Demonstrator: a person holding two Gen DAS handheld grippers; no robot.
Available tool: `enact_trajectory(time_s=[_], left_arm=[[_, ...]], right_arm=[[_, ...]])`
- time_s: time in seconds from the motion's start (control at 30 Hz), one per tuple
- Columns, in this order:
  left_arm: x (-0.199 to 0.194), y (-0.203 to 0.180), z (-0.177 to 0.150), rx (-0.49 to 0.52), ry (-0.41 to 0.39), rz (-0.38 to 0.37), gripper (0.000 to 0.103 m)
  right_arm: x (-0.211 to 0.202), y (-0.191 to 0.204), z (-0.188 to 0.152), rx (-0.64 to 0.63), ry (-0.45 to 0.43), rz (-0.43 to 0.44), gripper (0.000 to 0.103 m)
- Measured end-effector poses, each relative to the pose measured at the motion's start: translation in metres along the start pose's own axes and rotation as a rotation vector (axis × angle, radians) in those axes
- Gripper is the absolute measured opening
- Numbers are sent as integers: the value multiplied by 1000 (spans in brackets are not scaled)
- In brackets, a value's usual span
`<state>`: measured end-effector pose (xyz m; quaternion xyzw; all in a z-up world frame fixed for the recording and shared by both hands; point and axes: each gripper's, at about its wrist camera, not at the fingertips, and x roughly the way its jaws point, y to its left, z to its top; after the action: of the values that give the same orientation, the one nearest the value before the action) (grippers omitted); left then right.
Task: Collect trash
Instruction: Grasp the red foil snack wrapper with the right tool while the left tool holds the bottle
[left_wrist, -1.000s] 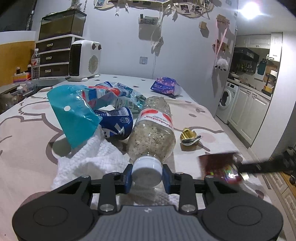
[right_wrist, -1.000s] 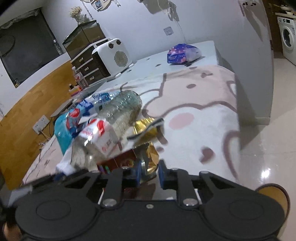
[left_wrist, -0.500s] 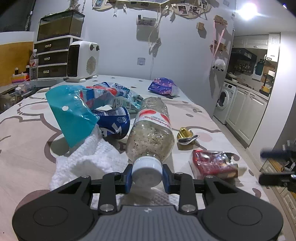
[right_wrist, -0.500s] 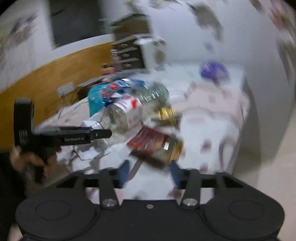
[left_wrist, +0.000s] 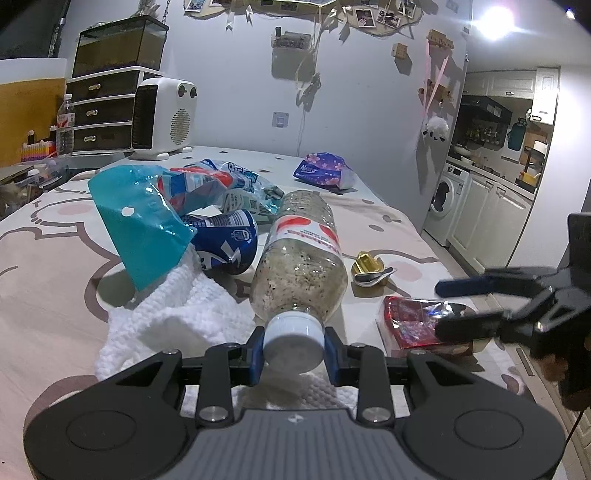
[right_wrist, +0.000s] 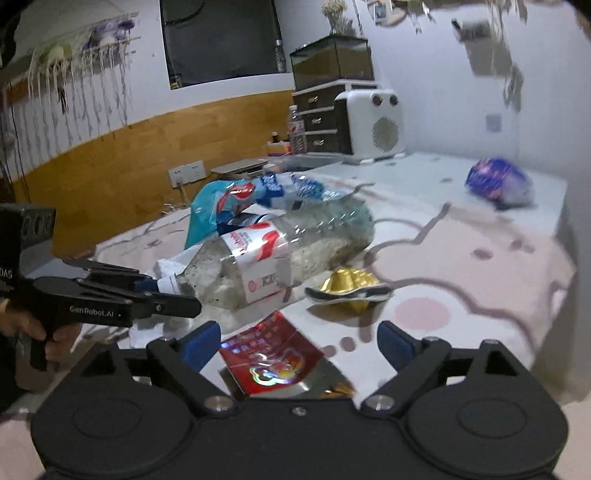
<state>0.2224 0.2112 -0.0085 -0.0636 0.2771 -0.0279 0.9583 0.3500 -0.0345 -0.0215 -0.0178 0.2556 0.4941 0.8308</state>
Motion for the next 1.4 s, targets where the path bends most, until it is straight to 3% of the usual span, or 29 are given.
enact_trajectory(time_s=[0.2,0.33,0.43,0.6,0.77,0.8,0.9,1.07,1.13,1.4], left_arm=[[0,0,0,4,-3,-2,34],[-1,-1,-1,8,-4,-6,33],[-1,-1,-1,4,-5,-7,33],[-2,-1,-2,2,0,-6,33],[2,0,-2,-16,11,-5,34],[3,2,-1,-31,11,-6,36],[6,5,3,-77,-4,-8,63],[8,-1,16,-33,-23,62,74],[5,-7,21,14,-22,93,86],[29,-35,51,186,46,165,87]], right_arm=[[-3,23,-13,-50,71,56,88],[-9,41,-19,-91,106,27,71],[-7,52,-21,-108,122,-48,62],[0,52,-13,58,97,-135,62],[9,53,-12,160,99,-160,65],[10,53,-12,176,94,-167,65],[9,53,-13,232,77,-193,59],[9,62,-16,189,67,-234,55],[8,65,-17,174,66,-247,53],[-9,73,-21,144,80,-257,50]])
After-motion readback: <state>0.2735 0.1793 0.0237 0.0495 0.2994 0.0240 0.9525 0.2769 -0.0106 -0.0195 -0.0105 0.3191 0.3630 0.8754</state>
